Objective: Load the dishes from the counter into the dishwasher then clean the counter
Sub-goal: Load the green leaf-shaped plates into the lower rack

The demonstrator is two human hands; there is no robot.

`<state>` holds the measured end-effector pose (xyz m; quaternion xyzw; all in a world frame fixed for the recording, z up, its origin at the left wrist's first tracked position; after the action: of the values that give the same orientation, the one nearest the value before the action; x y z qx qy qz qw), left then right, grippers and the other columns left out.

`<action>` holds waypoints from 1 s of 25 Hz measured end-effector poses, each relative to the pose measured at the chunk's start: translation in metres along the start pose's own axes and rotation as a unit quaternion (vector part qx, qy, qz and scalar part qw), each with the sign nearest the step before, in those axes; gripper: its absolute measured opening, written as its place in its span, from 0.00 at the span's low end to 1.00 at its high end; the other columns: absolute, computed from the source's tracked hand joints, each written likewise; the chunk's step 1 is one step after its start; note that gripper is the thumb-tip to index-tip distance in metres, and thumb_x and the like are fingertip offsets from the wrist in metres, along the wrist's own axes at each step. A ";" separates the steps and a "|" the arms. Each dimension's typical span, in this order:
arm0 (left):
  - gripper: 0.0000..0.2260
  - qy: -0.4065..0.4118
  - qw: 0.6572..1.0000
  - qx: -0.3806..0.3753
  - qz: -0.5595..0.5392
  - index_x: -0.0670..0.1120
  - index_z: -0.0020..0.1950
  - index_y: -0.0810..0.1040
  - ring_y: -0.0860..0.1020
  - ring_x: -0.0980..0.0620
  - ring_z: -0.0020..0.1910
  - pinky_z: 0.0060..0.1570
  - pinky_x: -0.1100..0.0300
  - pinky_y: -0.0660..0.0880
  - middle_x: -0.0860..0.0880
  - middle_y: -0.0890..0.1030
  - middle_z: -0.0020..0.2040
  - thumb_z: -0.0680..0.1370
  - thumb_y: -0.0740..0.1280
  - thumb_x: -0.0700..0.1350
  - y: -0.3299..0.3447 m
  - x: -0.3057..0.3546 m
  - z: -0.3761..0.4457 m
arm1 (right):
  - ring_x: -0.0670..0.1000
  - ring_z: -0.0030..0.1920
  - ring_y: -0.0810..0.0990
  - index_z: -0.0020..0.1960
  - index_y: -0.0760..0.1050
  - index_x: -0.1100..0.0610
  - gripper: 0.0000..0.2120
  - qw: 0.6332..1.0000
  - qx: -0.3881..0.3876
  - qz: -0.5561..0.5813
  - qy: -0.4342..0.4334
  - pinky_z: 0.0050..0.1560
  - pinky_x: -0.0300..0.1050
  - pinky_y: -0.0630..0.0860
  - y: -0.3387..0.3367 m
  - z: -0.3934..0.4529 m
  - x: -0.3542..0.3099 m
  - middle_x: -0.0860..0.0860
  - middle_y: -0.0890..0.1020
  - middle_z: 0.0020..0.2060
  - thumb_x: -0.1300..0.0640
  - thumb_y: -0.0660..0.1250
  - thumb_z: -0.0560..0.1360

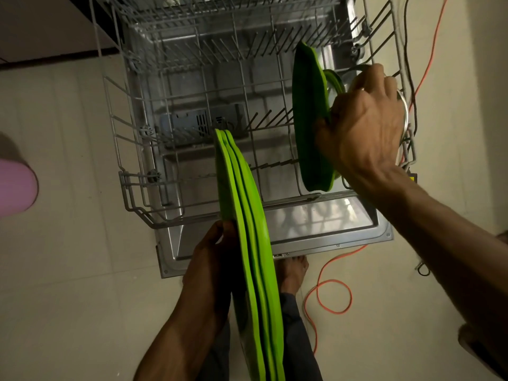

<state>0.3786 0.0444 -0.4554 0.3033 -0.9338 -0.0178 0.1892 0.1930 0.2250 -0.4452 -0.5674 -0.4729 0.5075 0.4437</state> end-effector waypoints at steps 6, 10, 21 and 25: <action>0.14 0.002 1.000 -0.011 -0.011 0.38 0.57 0.75 0.80 0.55 0.24 0.20 0.66 0.74 0.48 0.81 0.29 0.79 0.58 0.45 -0.002 -0.002 0.001 | 0.59 0.74 0.57 0.42 0.80 0.58 0.13 0.998 -0.054 -0.030 -0.010 0.68 0.61 0.58 0.019 -0.002 -0.001 0.53 0.59 0.76 0.47 0.70 0.70; 0.12 -0.007 0.999 -0.035 -0.022 0.39 0.52 0.77 0.80 0.54 0.24 0.20 0.66 0.74 0.47 0.81 0.29 0.81 0.56 0.44 -0.004 -0.006 0.005 | 0.60 0.75 0.56 0.42 0.79 0.59 0.12 0.996 -0.078 -0.043 -0.026 0.69 0.61 0.56 0.028 -0.005 -0.004 0.52 0.56 0.78 0.50 0.70 0.71; 0.13 0.017 1.000 -0.010 0.003 0.38 0.56 0.76 0.79 0.54 0.25 0.24 0.65 0.75 0.46 0.80 0.32 0.82 0.57 0.46 -0.014 -0.011 0.020 | 0.43 0.64 0.74 0.49 0.77 0.54 0.08 0.984 -0.030 0.174 -0.026 0.59 0.45 0.76 -0.010 -0.040 -0.013 0.55 0.75 0.64 0.49 0.65 0.77; 0.14 0.047 0.998 0.013 0.035 0.42 0.59 0.77 0.83 0.49 0.37 0.39 0.55 0.81 0.46 0.84 0.39 0.80 0.61 0.49 -0.016 -0.005 0.027 | 0.38 0.40 0.82 0.47 0.80 0.49 0.10 0.874 -0.163 0.458 0.007 0.36 0.31 0.77 -0.047 -0.111 -0.055 0.41 0.83 0.38 0.44 0.64 0.77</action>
<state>0.3814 0.0318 -0.4845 0.2735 -0.9339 0.0152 0.2296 0.2976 0.1760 -0.3799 -0.7879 -0.2329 0.5661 0.0663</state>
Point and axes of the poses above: each hand's wrist, its own z-axis towards the middle knuckle, its own y-axis out of the palm, x = y × z, the point moved 6 cm from there along z, towards the middle knuckle
